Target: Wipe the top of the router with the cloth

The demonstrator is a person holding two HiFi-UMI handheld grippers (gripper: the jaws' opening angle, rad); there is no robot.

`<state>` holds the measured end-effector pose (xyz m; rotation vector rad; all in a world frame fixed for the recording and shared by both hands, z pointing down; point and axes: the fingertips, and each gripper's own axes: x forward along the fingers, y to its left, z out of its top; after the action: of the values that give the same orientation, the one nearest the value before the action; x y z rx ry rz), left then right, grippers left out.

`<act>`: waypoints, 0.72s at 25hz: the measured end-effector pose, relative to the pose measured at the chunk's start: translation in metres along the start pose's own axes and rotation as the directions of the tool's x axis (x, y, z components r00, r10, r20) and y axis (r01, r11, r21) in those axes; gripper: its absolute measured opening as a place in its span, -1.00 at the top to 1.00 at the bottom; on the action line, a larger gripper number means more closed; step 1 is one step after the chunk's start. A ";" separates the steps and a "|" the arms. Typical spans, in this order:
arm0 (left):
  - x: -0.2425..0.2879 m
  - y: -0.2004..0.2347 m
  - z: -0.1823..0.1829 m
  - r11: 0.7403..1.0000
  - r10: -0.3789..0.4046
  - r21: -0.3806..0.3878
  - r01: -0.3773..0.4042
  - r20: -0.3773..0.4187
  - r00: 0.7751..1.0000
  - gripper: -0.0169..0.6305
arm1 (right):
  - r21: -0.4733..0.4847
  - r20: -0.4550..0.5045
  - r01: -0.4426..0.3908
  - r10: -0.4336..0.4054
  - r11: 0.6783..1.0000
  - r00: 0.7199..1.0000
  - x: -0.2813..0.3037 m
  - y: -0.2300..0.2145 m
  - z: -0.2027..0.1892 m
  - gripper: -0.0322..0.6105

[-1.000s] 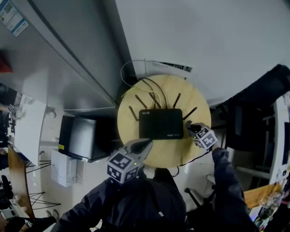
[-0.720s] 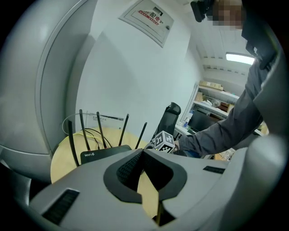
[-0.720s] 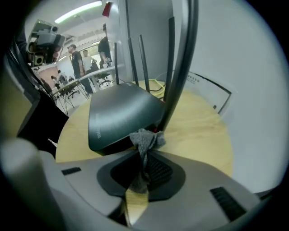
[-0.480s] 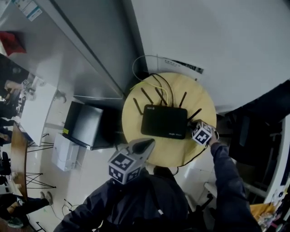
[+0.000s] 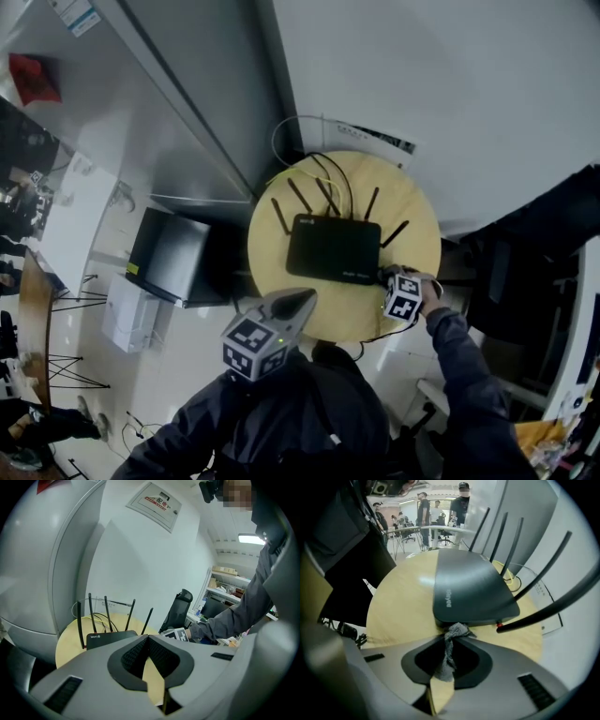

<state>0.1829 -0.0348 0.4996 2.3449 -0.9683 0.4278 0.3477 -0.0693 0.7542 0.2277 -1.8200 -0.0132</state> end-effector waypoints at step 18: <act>-0.022 -0.002 -0.018 0.999 -0.039 -0.014 0.039 -0.011 0.999 0.94 | 0.610 -0.005 0.028 -0.032 0.792 0.999 -0.001 0.042 0.023 0.68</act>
<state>0.1677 -0.0104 0.5026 2.3422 -0.9162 0.4172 0.3195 -0.0310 0.7529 0.7171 -1.7763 0.5664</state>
